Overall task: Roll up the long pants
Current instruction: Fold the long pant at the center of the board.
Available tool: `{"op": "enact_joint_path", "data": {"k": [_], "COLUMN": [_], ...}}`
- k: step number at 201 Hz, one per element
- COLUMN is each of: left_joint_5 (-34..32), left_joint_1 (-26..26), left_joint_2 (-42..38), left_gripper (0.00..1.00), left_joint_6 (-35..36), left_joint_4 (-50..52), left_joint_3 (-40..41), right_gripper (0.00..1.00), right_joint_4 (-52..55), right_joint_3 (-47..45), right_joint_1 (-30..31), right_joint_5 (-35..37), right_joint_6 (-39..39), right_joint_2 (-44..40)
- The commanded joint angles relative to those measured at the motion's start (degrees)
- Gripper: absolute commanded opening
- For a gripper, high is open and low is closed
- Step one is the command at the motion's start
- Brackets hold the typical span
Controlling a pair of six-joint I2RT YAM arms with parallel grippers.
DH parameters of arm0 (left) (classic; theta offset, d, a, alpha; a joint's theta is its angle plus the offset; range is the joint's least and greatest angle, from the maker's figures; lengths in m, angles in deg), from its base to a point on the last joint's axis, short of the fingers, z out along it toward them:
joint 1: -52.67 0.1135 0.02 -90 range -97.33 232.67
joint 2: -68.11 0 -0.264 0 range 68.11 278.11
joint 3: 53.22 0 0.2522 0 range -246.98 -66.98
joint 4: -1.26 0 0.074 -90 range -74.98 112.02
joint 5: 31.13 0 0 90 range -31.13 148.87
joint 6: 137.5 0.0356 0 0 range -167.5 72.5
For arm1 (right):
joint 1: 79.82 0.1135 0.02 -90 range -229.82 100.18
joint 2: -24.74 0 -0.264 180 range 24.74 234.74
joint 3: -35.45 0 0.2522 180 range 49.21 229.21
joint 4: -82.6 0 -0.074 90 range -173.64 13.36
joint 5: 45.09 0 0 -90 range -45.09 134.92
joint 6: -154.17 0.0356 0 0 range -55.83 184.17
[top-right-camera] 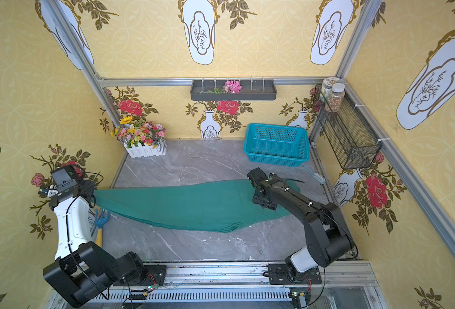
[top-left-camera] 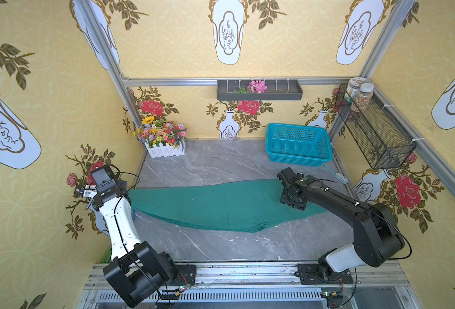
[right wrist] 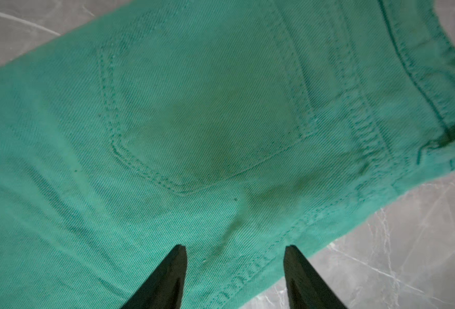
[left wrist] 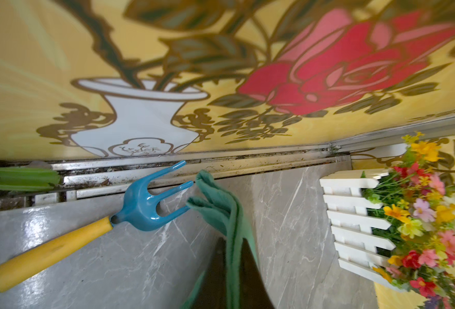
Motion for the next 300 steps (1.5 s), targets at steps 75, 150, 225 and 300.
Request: {"op": "enact_joint_path", "data": {"k": [75,150,225,300], "left_joint_5": [8.4,8.0,3.7,4.2], "left_joint_1": [-2.7,-27.8,-59.1,-78.7], "left_joint_2": [-2.2,-3.9,10.2,29.6], "left_gripper": [0.0,0.0,0.0,0.0], "left_joint_6": [5.1,-1.9,-10.1,-11.8], "left_joint_4": [-4.1,-2.9,-6.4,-8.0], "left_joint_3": [-0.8,-4.6,-13.9,-32.7], "right_gripper": [0.63,0.62,0.62,0.64], "right_joint_4": [-0.1,7.1,14.0,16.1], "right_joint_3": [0.4,0.9,5.2,3.8], "right_joint_1": [-2.7,-12.4,-17.4,-25.3], "right_joint_5": [-2.6,-3.5,-1.7,-9.6], "right_joint_6": [-1.8,-5.0,-4.4,-4.9], "right_joint_2": [-1.8,-13.9,-19.0,-26.7]}}
